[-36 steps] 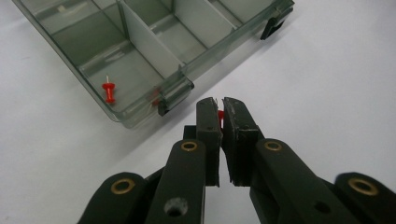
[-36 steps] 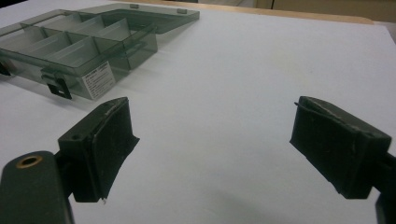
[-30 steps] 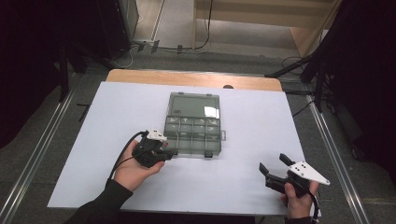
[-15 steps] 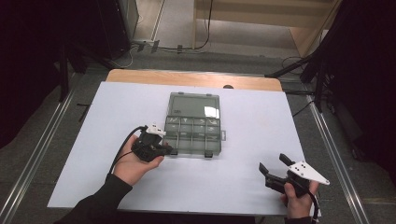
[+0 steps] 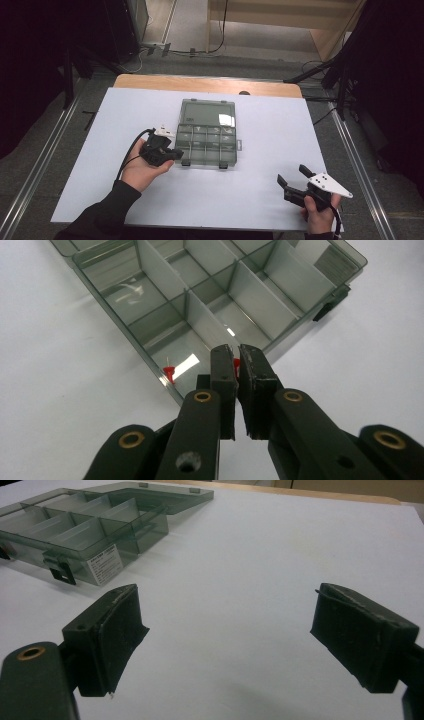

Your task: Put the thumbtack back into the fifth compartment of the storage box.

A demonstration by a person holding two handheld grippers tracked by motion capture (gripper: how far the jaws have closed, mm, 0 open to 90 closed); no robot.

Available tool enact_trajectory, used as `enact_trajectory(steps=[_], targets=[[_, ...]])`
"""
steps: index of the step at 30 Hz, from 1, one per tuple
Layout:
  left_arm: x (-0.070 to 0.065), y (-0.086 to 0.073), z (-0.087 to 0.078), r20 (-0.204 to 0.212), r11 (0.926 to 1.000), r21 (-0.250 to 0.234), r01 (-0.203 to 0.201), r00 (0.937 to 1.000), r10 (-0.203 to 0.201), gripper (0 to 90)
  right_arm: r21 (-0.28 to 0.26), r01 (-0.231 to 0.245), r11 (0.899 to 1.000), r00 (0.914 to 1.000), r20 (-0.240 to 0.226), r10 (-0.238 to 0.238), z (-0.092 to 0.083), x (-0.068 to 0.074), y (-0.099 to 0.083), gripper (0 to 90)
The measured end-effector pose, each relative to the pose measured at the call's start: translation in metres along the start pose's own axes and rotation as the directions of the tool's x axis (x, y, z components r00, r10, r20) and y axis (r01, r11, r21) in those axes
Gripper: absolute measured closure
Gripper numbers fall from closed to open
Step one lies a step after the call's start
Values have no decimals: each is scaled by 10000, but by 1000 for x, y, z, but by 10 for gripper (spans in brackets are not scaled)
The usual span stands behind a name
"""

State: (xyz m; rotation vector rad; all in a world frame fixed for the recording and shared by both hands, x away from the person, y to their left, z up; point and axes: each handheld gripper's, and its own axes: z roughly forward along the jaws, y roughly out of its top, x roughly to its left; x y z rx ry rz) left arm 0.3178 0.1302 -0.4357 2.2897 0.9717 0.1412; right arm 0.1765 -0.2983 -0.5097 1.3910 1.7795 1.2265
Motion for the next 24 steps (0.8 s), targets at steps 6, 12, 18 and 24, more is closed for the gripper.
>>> enact_trajectory(steps=[6,12,18,24], targets=[[4,3,5,-25,10000,-26,65,10000,-65,847,6,2,10000,10000,16,-2,0,0,0,133],[7,6,11,-85,9999,-51,144,9999,-144,846,-11,-5,10000,10000,4,5,0,0,0,134],[11,7,15,-29,9997,-16,230,9997,-230,843,-37,27,10000,10000,7,-27,0,0,0,134],[14,6,18,393,9998,41,211,9990,-213,752,19,16,10000,10000,32,-16,0,0,0,134]])
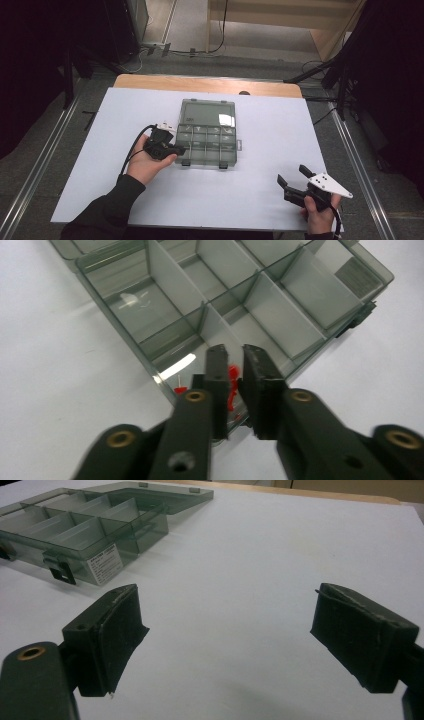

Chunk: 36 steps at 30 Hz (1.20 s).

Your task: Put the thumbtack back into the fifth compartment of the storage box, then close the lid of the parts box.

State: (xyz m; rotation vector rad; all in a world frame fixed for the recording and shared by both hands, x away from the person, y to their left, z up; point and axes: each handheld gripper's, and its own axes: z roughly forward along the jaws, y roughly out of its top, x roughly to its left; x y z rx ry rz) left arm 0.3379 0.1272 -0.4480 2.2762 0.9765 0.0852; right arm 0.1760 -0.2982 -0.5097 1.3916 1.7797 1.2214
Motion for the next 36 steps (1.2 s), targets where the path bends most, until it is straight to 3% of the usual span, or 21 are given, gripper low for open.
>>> enact_trajectory(steps=[3,7,10,15,17,18,26,29,32,36], targets=[[0,0,0,3,9999,-93,68,10000,-68,696,3,30,10000,10000,9,-30,0,1,0,133],[1,0,-4,135,9990,-413,178,9998,-173,463,20,21,10000,10000,-15,-21,-1,2,0,134],[3,0,-5,605,9985,-430,348,9977,-321,256,-27,88,10000,10000,-21,-88,0,2,0,133],[4,1,-5,734,9978,-561,347,9968,-306,0,14,110,9999,9999,-38,-110,1,4,0,133],[6,1,-5,664,9962,-702,518,9967,-472,0,11,104,9999,9999,-69,-104,0,5,0,133],[7,1,-6,418,9950,-806,590,9976,-558,0,6,108,9999,9999,-81,-108,-1,5,0,133],[16,2,-9,426,9904,-972,981,9946,-944,0,19,95,10000,9999,-112,-95,-2,9,2,131],[19,0,-8,496,9910,-918,972,9944,-929,0,77,106,9999,9998,-148,-105,1,11,4,129],[19,-1,-8,186,9896,-1147,866,9962,-851,0,186,71,9998,9998,-211,-67,4,12,6,117],[25,1,-11,429,9815,-1644,983,9948,-925,0,224,65,9997,9991,-422,-55,6,15,9,88]])
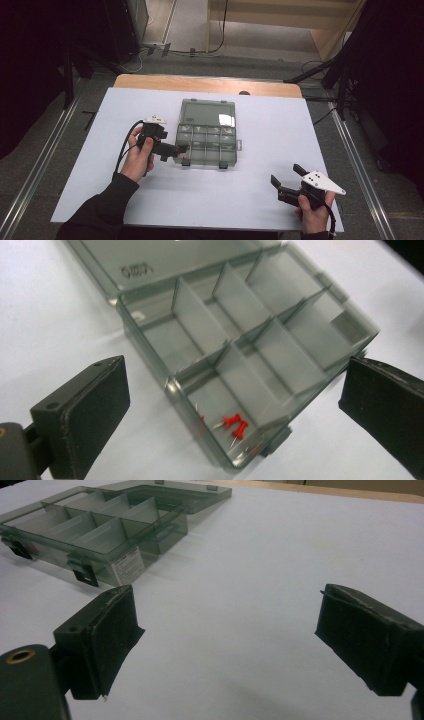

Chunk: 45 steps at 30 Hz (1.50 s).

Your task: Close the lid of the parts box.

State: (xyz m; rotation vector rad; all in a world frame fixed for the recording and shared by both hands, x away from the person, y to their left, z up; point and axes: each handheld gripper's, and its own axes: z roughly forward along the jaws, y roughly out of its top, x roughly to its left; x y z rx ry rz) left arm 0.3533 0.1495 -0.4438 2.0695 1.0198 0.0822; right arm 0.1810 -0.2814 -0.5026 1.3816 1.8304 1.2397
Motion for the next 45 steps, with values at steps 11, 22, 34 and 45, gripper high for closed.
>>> enact_trajectory(steps=[11,22,34,45], targets=[[9,0,1,-279,9945,-1046,112,9995,-142,0,-140,-57,9999,9981,-619,48,10,12,21,55],[18,2,3,-262,9938,-1113,12,9996,-42,0,-218,176,9996,9947,-1010,-197,34,31,50,55],[32,11,11,374,9889,-1358,608,9977,-562,0,78,175,9998,9911,-1322,-163,74,37,83,8],[42,23,18,36,9882,-1394,634,9980,-635,0,609,269,9978,9921,-1241,-191,109,31,97,0]])
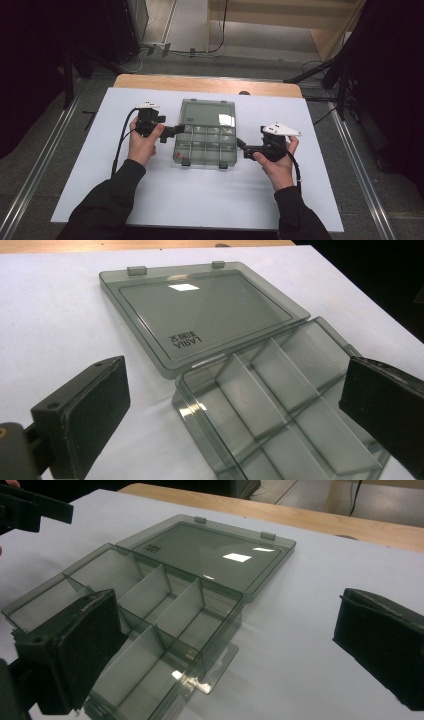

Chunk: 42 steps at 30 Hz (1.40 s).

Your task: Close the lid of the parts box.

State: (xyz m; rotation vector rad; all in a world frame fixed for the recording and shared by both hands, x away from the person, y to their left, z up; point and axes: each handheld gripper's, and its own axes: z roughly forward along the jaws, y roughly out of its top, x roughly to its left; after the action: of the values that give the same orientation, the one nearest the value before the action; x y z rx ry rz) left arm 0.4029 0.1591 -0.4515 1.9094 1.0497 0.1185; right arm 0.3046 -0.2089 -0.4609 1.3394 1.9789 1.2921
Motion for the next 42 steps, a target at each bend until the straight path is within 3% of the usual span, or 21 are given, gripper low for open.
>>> enact_trajectory(steps=[3,6,11,17,27,30,35,37,39,42], targets=[[4,3,1,-75,9999,-73,94,9999,-94,0,62,-58,10000,9996,-273,60,7,-2,4,8],[9,5,2,-72,9989,-268,395,9992,-397,0,58,-198,9998,9997,-172,199,13,-3,10,56],[14,11,7,-224,9993,-68,358,9991,-360,0,297,-296,9991,9991,-302,305,25,-6,20,77],[16,18,17,-170,9989,37,475,9987,-475,0,535,-979,9938,9947,-268,994,43,-20,28,141],[25,23,39,-453,9933,751,873,9954,-841,133,1118,-1774,9778,9820,-456,1833,73,-35,31,282],[30,22,44,-486,9902,801,1145,9926,-1109,151,1451,-1741,9740,9824,-419,1819,81,-34,31,310],[34,19,52,-607,9855,977,1385,9893,-1330,219,1732,-2161,9609,9730,-437,2267,91,-38,29,388],[36,18,54,-586,9853,887,1462,9882,-1414,234,1796,-2339,9555,9682,-471,2458,93,-41,27,418],[37,18,56,-606,9842,867,1541,9869,-1492,277,1927,-2339,9530,9692,-311,2441,96,-42,26,431],[38,18,59,-546,9838,865,1570,9868,-1526,322,1924,-2597,9463,9614,-410,2722,99,-45,25,451]])
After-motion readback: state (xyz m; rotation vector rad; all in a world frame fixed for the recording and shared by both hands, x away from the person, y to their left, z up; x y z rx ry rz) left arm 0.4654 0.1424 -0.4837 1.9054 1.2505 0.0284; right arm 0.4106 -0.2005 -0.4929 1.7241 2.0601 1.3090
